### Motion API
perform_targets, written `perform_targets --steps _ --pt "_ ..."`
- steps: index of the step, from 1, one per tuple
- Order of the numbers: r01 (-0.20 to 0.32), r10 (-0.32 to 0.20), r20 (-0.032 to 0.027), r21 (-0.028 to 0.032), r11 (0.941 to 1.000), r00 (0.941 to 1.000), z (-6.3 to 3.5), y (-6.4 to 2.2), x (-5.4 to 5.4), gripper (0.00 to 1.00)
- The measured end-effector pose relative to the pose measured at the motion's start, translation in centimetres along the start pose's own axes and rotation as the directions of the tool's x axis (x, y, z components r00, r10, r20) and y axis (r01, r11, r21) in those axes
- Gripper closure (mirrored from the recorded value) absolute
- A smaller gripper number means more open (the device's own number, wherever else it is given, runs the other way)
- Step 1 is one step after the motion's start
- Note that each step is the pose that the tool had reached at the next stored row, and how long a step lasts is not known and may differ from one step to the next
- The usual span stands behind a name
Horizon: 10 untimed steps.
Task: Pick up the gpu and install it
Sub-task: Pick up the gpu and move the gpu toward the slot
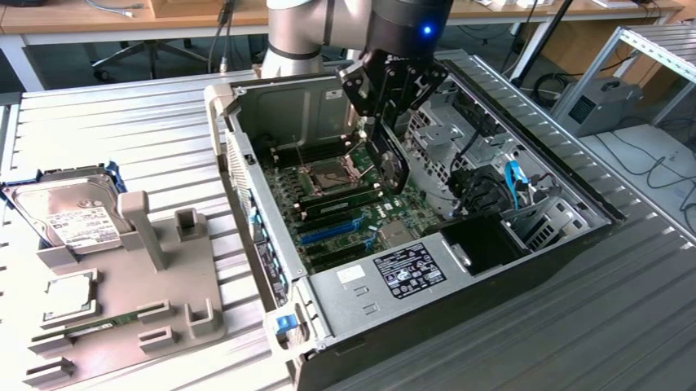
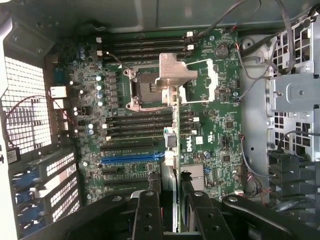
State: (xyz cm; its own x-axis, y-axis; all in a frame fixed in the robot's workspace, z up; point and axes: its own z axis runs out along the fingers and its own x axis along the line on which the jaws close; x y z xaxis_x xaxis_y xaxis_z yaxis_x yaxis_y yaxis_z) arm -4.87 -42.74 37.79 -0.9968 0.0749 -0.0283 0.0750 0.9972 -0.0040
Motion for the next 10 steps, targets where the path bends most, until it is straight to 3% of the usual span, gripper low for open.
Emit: perform_targets --steps 10 --pt "0.000 0.000 0.0000 0.0001 1.0000 1.0000 0.44 0.18 -0.37 0.74"
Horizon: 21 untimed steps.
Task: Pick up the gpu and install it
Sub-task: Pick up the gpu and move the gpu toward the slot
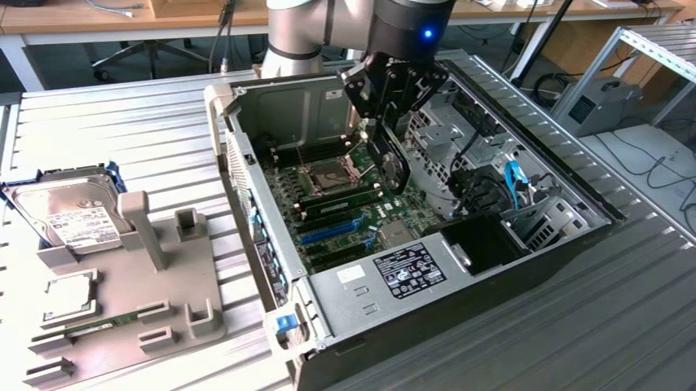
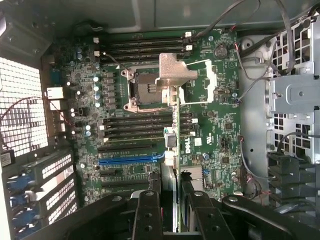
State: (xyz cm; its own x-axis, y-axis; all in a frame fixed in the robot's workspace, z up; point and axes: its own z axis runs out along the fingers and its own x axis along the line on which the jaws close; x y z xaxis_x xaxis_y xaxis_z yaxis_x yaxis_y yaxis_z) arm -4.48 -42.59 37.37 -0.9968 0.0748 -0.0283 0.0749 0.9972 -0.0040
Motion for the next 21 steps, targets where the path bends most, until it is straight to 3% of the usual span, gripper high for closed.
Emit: perform_targets --steps 21 --pt "0.000 0.000 -0.0001 0.0002 1.0000 1.0000 0.85 0.25 -0.75 0.74"
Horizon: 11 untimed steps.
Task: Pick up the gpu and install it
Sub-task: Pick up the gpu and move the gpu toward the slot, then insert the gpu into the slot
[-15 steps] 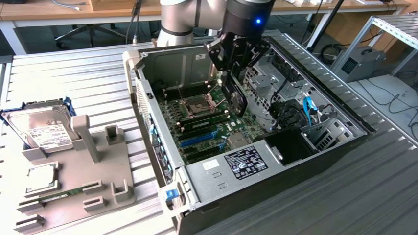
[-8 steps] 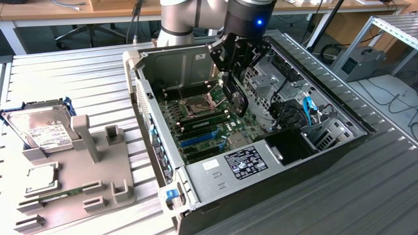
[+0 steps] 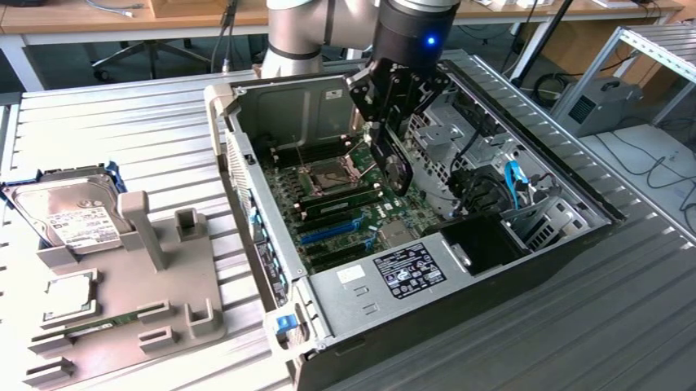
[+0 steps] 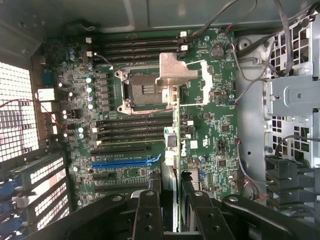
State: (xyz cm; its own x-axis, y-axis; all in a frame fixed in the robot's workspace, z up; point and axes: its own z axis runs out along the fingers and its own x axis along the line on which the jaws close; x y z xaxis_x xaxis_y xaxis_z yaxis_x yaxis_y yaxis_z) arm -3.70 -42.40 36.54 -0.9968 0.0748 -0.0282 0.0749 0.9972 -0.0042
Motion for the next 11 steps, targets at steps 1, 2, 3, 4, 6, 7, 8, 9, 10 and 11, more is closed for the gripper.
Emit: perform_targets --steps 1,2,3,4,6,7,8,9,10,11 --pt "0.000 0.000 0.0001 -0.0002 1.0000 1.0000 0.01 0.00 0.00 0.74" --pt "0.000 0.000 0.0001 -0.0002 1.0000 1.0000 0.01 0.00 0.00 0.74" --pt "0.000 0.000 0.0001 -0.0002 1.0000 1.0000 0.01 0.00 0.00 0.74" --pt "0.000 0.000 0.0001 -0.0002 1.0000 1.0000 0.01 0.00 0.00 0.74" --pt "0.000 0.000 0.0001 -0.0002 1.0000 1.0000 0.01 0.00 0.00 0.74" --pt "0.000 0.000 0.0001 -0.0002 1.0000 1.0000 0.01 0.00 0.00 0.74" --pt "0.000 0.000 0.0001 -0.0002 1.0000 1.0000 0.01 0.00 0.00 0.74" --pt "0.000 0.000 0.0001 -0.0002 1.0000 1.0000 0.01 0.00 0.00 0.74" --pt "0.000 0.000 0.0001 -0.0002 1.0000 1.0000 0.01 0.00 0.00 0.74" --pt "0.000 0.000 0.0001 -0.0002 1.0000 1.0000 0.01 0.00 0.00 0.74"
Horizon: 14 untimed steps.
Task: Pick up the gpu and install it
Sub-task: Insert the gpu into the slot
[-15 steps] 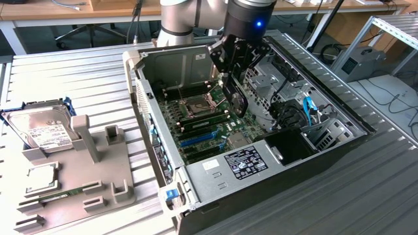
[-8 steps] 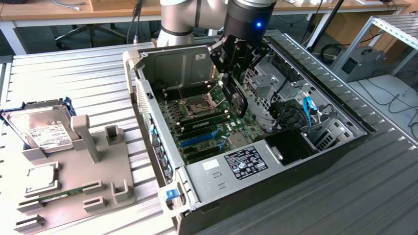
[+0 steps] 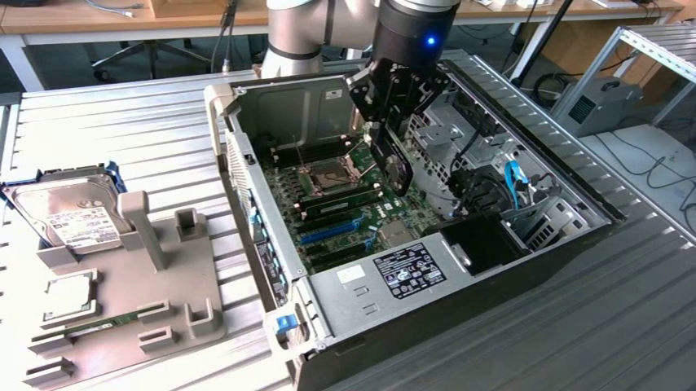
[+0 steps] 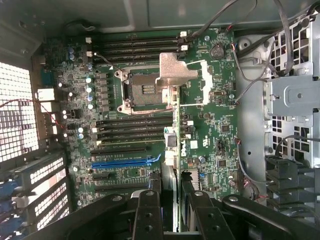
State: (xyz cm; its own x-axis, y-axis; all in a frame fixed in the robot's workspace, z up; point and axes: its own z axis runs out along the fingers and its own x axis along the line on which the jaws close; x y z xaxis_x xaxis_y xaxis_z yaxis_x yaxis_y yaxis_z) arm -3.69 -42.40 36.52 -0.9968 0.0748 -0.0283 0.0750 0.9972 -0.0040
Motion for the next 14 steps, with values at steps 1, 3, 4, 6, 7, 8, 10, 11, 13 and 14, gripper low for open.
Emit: perform_targets --steps 1,3,4,6,7,8,10,11,13,14 --pt "0.001 -0.001 0.0000 0.0000 1.0000 1.0000 0.00 0.00 0.00 0.74" --pt "0.006 -0.006 0.0000 -0.0002 1.0000 1.0000 0.00 0.00 0.00 0.74" --pt "0.009 -0.009 0.0000 -0.0002 1.0000 1.0000 0.00 0.00 0.00 0.74" --pt "0.016 -0.016 0.0000 -0.0004 0.9999 0.9999 0.00 0.00 0.00 0.74" --pt "0.019 -0.019 0.0000 -0.0005 0.9998 0.9998 0.00 0.00 0.00 0.74" --pt "0.022 -0.022 0.0001 -0.0006 0.9997 0.9997 0.00 0.00 0.00 0.74" --pt "0.029 -0.029 0.0002 -0.0008 0.9996 0.9996 0.00 0.00 0.00 0.74" --pt "0.032 -0.032 0.0001 -0.0009 0.9995 0.9995 0.00 0.00 0.00 0.74" --pt "0.040 -0.040 0.0002 -0.0011 0.9992 0.9992 0.00 0.00 0.00 0.74" --pt "0.043 -0.043 0.0002 -0.0012 0.9991 0.9991 0.00 0.00 0.00 0.74"
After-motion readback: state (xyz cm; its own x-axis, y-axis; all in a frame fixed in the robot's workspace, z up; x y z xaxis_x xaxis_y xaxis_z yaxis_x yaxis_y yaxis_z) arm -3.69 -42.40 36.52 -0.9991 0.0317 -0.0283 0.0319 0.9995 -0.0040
